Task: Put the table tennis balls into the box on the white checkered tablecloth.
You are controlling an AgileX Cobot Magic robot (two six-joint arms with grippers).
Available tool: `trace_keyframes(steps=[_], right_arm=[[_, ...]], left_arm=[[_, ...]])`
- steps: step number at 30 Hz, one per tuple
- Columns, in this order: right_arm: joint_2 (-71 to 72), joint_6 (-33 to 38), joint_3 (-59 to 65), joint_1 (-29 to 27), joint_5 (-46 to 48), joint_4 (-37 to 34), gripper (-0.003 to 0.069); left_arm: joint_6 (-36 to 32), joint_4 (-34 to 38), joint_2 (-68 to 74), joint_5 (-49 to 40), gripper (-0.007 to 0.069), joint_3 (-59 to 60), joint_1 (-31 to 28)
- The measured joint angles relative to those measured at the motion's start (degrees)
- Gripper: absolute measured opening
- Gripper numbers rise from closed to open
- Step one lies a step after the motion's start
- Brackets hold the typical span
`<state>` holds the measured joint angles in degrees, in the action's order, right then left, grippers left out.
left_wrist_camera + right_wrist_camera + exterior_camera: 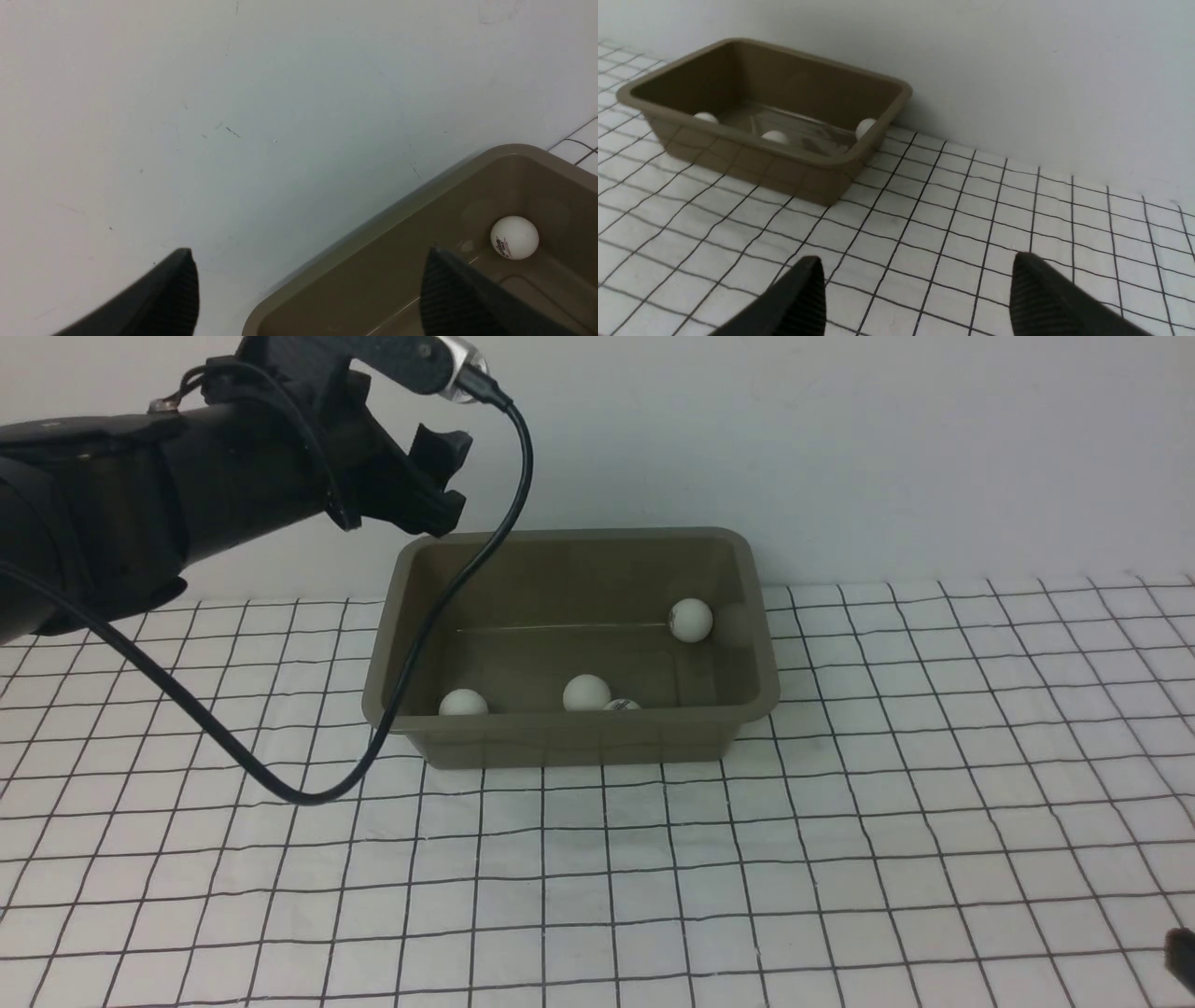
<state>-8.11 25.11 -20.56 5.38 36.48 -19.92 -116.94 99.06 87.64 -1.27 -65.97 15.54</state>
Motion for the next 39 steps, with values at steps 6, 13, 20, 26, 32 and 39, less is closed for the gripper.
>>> trace_keyframes(steps=[6, 13, 20, 26, 32, 39], right_arm=[[2.9, 0.0, 6.0, -4.0, -3.8, -0.7, 0.0483], [6.2, -1.1, 9.4, -6.6, -4.1, 1.7, 0.0483], [8.7, -1.1, 12.7, -6.6, -4.7, 1.5, 0.0483], [8.8, -1.1, 16.9, -6.7, -5.7, 1.5, 0.0483], [8.8, -1.1, 18.2, -6.7, -6.3, 1.5, 0.0483], [8.8, -1.1, 20.1, -6.8, -7.8, 1.5, 0.0483]], left_arm=[[0.0, 0.0, 0.0, -0.6, 0.0573, 0.0, 0.0], [0.0, 0.0, 0.0, -1.7, 0.0573, 0.0, 0.0], [0.0, 0.0, 0.0, -2.6, 0.0573, 0.0, 0.0], [0.0, 0.0, 0.0, -3.3, 0.0573, 0.0, 0.0], [0.3, 0.0, 0.0, -3.5, 0.0573, 0.0, 0.2], [1.3, -0.1, 0.0, -5.8, 0.0573, 0.0, 1.3]])
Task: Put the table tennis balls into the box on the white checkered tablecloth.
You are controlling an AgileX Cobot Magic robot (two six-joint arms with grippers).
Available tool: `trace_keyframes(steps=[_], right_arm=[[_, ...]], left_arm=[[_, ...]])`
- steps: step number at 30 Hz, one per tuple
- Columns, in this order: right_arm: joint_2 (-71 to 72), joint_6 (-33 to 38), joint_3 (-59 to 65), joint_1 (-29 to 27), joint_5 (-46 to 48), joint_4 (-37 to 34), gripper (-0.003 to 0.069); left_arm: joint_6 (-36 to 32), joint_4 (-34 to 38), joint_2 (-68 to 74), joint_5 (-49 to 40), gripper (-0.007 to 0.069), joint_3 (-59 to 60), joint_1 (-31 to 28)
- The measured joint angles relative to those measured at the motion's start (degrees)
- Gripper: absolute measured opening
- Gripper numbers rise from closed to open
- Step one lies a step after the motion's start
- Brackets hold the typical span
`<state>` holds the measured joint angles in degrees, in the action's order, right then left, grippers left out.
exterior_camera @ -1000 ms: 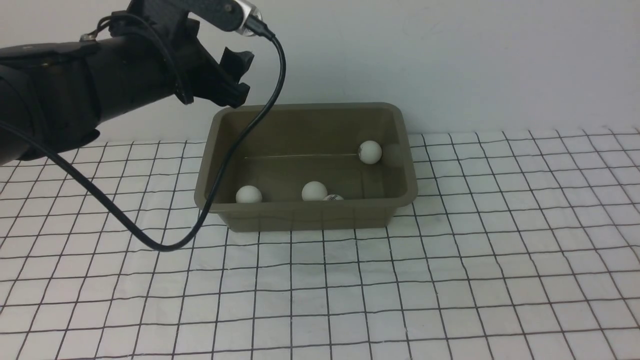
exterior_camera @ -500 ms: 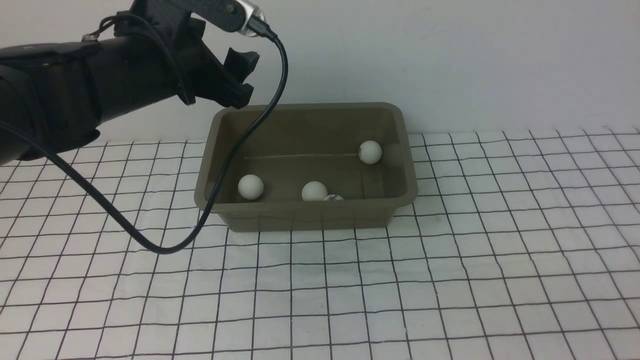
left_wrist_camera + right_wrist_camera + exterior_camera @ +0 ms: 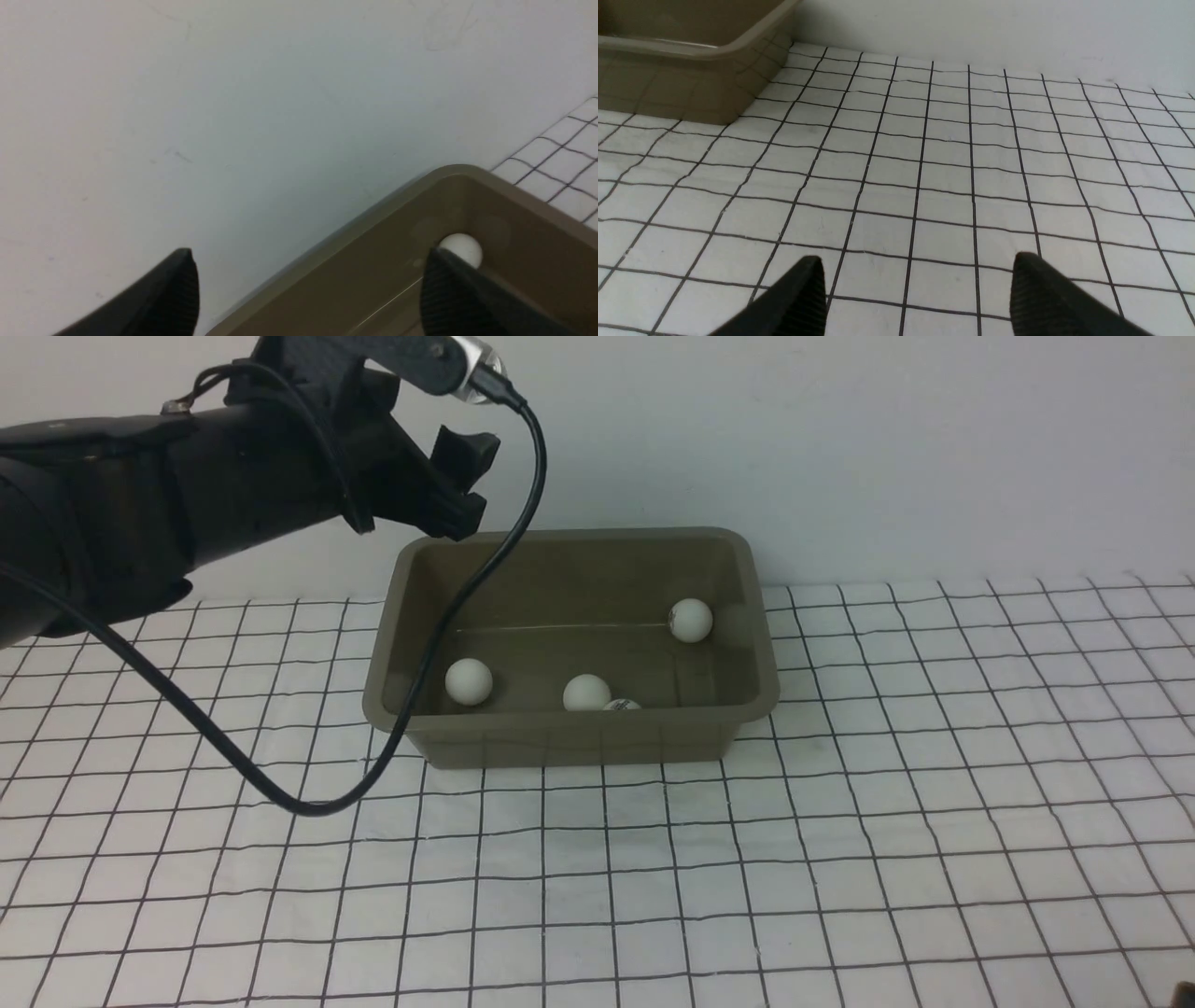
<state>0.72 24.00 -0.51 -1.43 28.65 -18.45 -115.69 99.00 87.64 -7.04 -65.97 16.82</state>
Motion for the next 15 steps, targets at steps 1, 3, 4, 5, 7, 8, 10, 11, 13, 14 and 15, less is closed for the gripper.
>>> trace_keyframes(steps=[1, 3, 4, 5, 7, 8, 10, 11, 13, 14, 15], right_arm=[[0.0, 0.0, 0.3, 0.0, -0.1, 0.0, 0.0483], [0.0, 0.0, 0.8, 0.0, -0.5, 0.0, 0.0483], [0.0, 0.0, 0.8, 0.0, -0.7, 0.0, 0.0483], [0.0, 0.0, 0.8, 0.0, -0.8, 0.0, 0.0483], [0.0, 0.0, 0.8, 0.0, -0.9, 0.0, 0.0483], [0.0, 0.0, 0.9, 0.0, -1.0, 0.0, 0.0483], [0.0, 0.0, 0.9, 0.0, -1.0, 0.0, 0.0483], [0.0, 0.0, 0.9, 0.0, -1.0, 0.0, 0.0483], [0.0, 0.0, 0.9, 0.0, -1.0, 0.0, 0.0483], [0.0, 0.0, 0.9, 0.0, -1.0, 0.0, 0.0483], [0.0, 0.0, 0.9, 0.0, -1.0, 0.0, 0.0483]], left_arm=[[0.0, -0.1, 0.0, -0.6, 0.0573, 0.0, 0.2], [0.1, -0.1, 0.0, -1.6, 0.0573, 0.0, 0.4], [0.1, -0.2, 0.0, -2.1, 0.0573, 0.0, 0.5], [0.1, -0.3, 0.0, -3.0, 0.0573, 0.0, 0.6], [0.1, -0.3, 0.0, -3.8, 0.0573, 0.0, 0.7], [0.1, -0.4, 0.0, -6.6, 0.0573, 0.0, 0.8], [0.2, -0.6, 0.0, -10.8, 0.0573, 0.0, 0.8], [0.2, -0.8, 0.0, -12.1, 0.0573, 0.0, 0.8], [0.3, -1.0, 0.0, -17.6, 0.0573, 0.0, 0.8], [0.4, -1.1, 0.0, -19.7, 0.0573, 0.0, 0.8], [0.4, -1.3, 0.0, -21.6, 0.0573, 0.0, 0.9]])
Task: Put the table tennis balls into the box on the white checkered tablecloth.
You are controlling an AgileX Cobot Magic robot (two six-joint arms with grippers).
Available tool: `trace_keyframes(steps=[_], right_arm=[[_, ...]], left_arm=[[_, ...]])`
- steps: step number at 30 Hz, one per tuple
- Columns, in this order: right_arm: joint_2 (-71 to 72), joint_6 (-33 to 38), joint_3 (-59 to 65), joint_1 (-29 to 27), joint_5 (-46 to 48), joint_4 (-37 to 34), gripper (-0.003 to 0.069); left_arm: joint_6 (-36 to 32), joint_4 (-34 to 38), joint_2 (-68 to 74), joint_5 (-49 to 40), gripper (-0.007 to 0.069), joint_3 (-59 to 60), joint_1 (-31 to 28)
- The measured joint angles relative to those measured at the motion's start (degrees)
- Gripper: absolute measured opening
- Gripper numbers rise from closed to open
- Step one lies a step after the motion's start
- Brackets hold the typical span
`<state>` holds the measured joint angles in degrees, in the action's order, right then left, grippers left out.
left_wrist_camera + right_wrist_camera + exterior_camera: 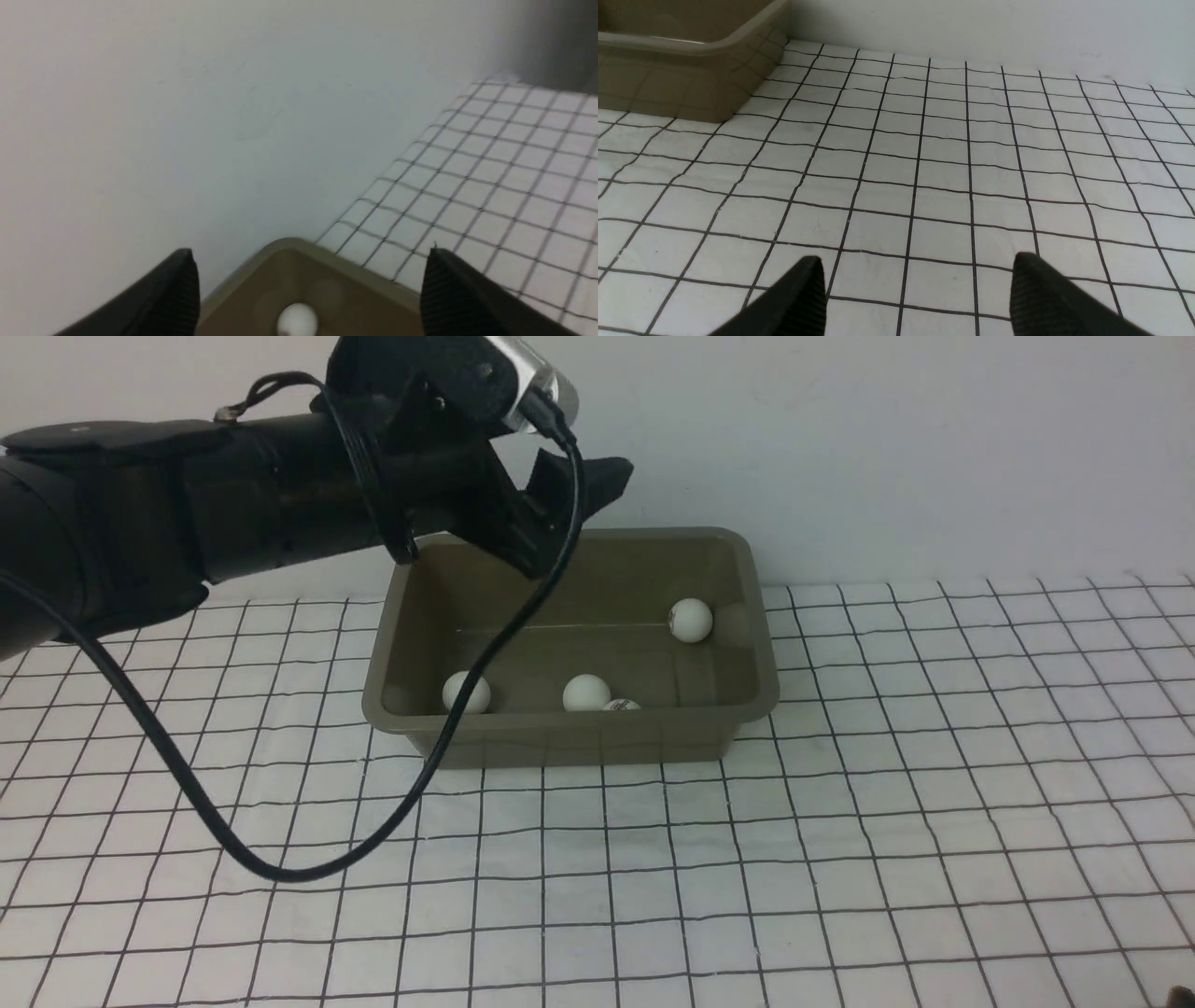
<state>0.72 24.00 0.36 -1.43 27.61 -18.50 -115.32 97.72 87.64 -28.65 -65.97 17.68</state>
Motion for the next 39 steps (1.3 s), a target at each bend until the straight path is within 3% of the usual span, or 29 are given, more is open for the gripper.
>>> trace_keyframes(steps=[15, 22, 24, 26, 31, 33, 36, 39], right_arm=[[0.0, 0.0, 0.1, 0.0, -0.2, -0.2, 0.0483], [0.0, 0.0, 0.1, 0.0, -0.2, -0.2, 0.0483], [0.0, 0.0, 0.1, 0.0, -0.2, -0.3, 0.0483], [0.0, 0.0, 0.1, 0.0, -0.2, -0.4, 0.0483], [0.0, 0.0, 0.1, 0.0, -0.2, -0.4, 0.0483], [0.0, 0.0, 0.1, 0.0, -0.2, -0.4, 0.0483], [0.0, 0.0, 0.1, 0.0, -0.2, -0.4, 0.0483], [0.0, 0.0, 0.1, 0.0, -0.2, -0.4, 0.0483]], left_arm=[[2.6, -0.9, 0.3, -9.0, 0.0573, 0.0, 0.0], [5.8, -1.3, -3.0, -7.2, 0.0573, 0.0, -0.1], [12.7, -6.8, -5.8, -4.9, 0.0573, 0.0, -1.2], [24.0, -16.3, -8.9, -4.5, 0.0573, 0.0, -2.9], [61.6, -52.1, -23.2, -13.2, 0.0573, 0.0, -7.6], [71.5, -61.3, -30.1, -19.4, 0.0573, 0.0, -9.3], [80.7, -70.2, -38.4, -24.1, 0.0573, 1.7, -12.3], [83.1, -72.0, -43.8, -24.5, 0.0573, 5.3, -15.5]])
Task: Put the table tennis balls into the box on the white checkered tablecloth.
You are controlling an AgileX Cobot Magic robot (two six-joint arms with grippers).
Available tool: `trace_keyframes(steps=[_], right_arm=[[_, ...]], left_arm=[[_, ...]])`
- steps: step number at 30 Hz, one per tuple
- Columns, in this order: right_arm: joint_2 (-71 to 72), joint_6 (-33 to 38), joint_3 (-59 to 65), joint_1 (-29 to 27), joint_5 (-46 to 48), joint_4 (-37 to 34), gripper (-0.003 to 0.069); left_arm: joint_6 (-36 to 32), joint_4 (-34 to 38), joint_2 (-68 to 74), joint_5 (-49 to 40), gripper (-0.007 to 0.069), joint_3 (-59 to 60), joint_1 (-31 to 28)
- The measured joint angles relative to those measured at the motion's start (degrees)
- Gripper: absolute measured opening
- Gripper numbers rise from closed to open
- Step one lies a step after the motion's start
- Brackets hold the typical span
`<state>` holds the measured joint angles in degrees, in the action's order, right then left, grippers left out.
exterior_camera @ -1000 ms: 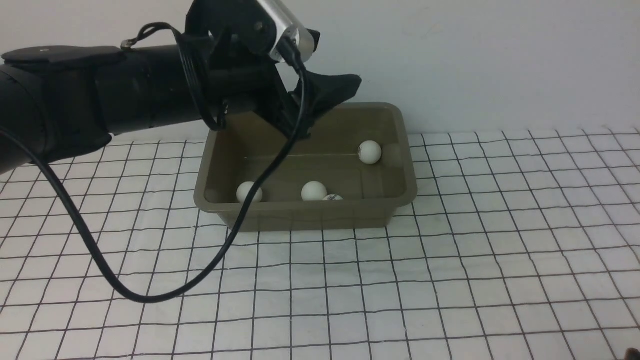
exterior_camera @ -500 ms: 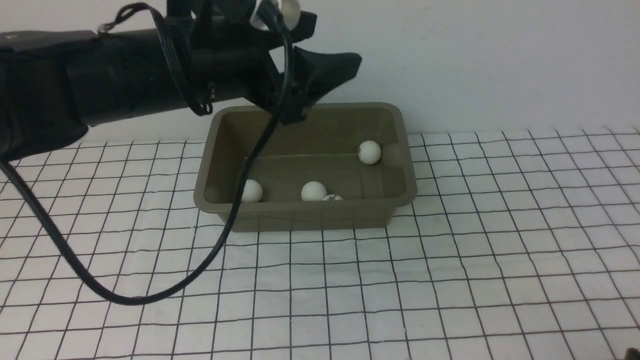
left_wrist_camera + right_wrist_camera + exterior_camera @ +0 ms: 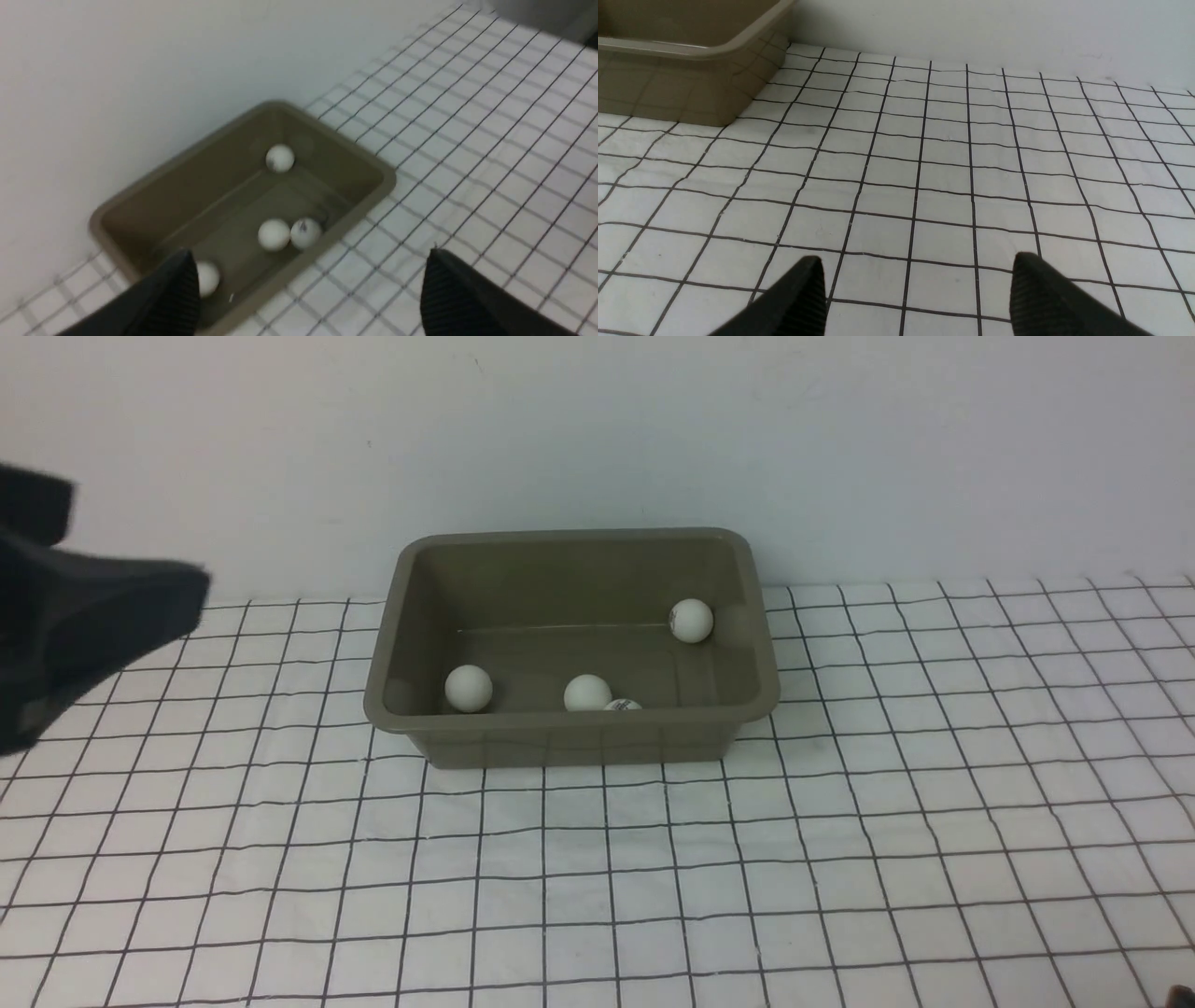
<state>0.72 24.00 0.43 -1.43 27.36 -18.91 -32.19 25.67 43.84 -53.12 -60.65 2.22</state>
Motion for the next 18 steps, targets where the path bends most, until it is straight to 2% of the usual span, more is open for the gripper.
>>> trace_keyframes(steps=[1, 6, 8, 10, 13, 15, 18], right_arm=[[0.0, 0.0, 0.0, 0.0, 0.0, 0.0, 0.0483], [0.0, 0.0, 0.0, 0.0, 0.0, 0.0, 0.0483], [0.0, 0.0, 0.0, 0.0, 0.0, 0.0, 0.0483], [0.0, 0.0, 0.0, 0.0, 0.0, 0.0, 0.0483], [0.0, 0.0, 0.0, 0.0, 0.0, 0.0, 0.0483], [0.0, 0.0, 0.0, 0.0, 0.0, 0.0, 0.0483], [0.0, 0.0, 0.0, 0.0, 0.0, 0.0, 0.0483]], left_arm=[[0.0, 0.0, -0.5, 0.1, 0.0573, 0.0, -0.4], [1.2, 0.7, -13.0, 10.1, 0.0573, 17.8, -11.3], [1.3, 1.0, -15.6, 12.5, 0.0573, 22.3, -13.5], [1.3, 1.1, -21.7, 17.5, 0.0573, 32.7, -18.0], [1.7, 0.7, -25.7, 20.1, 0.0573, 39.2, -20.2], [4.4, -1.9, -29.1, 22.2, 0.0573, 44.4, -21.5], [12.2, -8.2, -31.5, 23.6, 0.0573, 48.3, -21.9]])
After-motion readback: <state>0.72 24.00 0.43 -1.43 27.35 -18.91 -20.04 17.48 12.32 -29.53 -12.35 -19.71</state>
